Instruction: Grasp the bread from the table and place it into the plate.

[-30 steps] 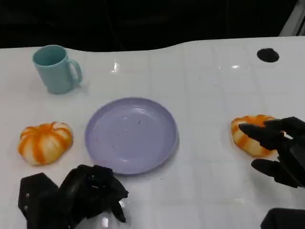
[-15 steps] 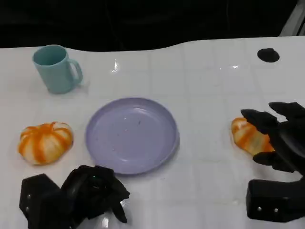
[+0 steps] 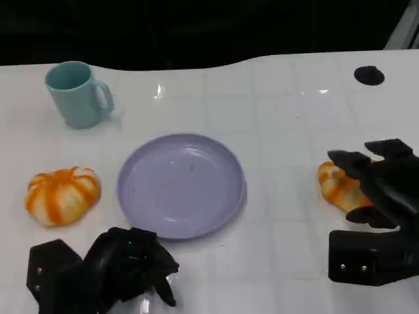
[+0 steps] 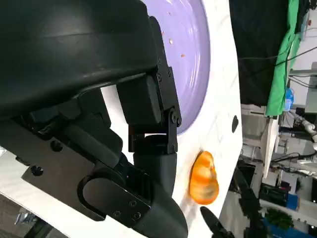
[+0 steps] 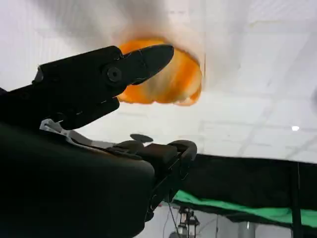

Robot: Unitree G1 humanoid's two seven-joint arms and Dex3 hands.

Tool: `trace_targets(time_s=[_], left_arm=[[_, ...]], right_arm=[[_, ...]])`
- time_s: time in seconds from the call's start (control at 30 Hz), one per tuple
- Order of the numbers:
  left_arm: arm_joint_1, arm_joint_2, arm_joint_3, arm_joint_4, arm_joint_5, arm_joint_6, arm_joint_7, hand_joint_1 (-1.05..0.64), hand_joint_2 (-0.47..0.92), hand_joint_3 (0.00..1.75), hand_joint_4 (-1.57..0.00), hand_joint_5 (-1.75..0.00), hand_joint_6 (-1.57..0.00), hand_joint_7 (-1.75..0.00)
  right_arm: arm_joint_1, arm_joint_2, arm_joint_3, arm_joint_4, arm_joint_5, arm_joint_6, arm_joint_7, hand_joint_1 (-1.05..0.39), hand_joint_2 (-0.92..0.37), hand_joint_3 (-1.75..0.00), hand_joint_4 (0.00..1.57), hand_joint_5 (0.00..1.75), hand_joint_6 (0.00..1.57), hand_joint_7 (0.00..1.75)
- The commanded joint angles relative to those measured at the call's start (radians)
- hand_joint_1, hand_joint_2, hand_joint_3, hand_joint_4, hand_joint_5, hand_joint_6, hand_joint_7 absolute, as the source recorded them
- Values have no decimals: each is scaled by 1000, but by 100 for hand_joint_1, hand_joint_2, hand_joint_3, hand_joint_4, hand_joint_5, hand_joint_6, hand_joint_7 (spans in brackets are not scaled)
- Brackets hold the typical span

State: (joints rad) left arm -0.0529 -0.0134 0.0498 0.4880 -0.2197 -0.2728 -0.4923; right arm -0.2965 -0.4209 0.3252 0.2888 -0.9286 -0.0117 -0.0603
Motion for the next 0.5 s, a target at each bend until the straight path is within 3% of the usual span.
trace_targets(time_s=[0.03,0.5], left_arm=[[8,11,4,-12,-4,5,6,-105,78,0,-156,-87,-157,-55],[16,13,2,-29,1,10,11,-105,78,1,-156,-87,-157,-56]], right_arm=[[-38,-2,13,65,19,2,-22,-45,-84,-1,5,36,30,0],[-136,16,62,254,50,-7,-59,-46,-88,-1,11,26,30,1]])
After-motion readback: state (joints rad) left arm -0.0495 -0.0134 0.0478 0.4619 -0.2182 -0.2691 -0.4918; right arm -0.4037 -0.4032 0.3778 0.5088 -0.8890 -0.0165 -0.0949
